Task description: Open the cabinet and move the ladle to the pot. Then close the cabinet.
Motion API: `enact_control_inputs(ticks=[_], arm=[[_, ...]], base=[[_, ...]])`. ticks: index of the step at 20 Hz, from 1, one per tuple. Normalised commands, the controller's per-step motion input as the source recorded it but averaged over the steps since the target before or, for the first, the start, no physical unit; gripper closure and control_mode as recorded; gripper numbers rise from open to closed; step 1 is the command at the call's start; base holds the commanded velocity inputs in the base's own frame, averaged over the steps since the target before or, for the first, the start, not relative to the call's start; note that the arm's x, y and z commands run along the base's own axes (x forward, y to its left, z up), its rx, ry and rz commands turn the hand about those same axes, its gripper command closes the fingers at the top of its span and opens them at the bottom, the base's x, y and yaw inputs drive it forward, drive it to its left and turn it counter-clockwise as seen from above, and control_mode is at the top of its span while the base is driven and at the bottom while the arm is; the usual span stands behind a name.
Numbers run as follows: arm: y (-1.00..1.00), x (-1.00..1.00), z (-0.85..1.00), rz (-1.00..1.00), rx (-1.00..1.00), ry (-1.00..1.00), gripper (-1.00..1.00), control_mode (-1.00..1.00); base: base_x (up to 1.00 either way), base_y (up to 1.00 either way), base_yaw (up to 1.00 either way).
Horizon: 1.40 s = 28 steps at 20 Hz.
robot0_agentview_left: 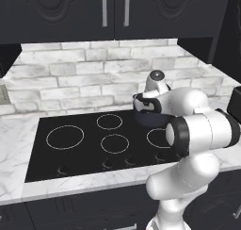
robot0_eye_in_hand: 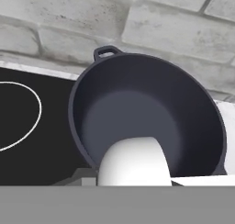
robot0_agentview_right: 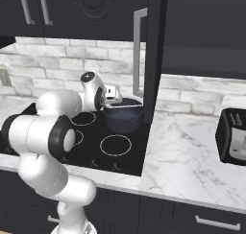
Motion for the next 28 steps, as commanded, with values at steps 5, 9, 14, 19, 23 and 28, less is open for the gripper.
enact_control_inputs(ticks=[5, 9, 14, 19, 23, 28], arm=[[0.00, 0.16, -0.12, 0.00, 0.00, 0.00, 1.00, -1.00], [0.00, 0.12, -0.09, 0.00, 0.00, 0.00, 1.00, -1.00], [-0.08, 0.06, -0.02, 0.00, 0.00, 0.00, 1.00, -1.00], [-0.02, 0.10, -0.10, 0.00, 0.00, 0.00, 1.00, -1.00], [0.00, 0.14, -0.12, 0.00, 0.00, 0.00, 1.00, -1.00], [-0.01, 0.09, -0.06, 0.00, 0.00, 0.00, 1.00, -1.00]], base=[[0.00, 0.00, 0.00], [0.00, 0.00, 0.00], [0.00, 0.00, 0.00], [0.00, 0.00, 0.00], [0.00, 0.00, 0.00], [0.00, 0.00, 0.00]])
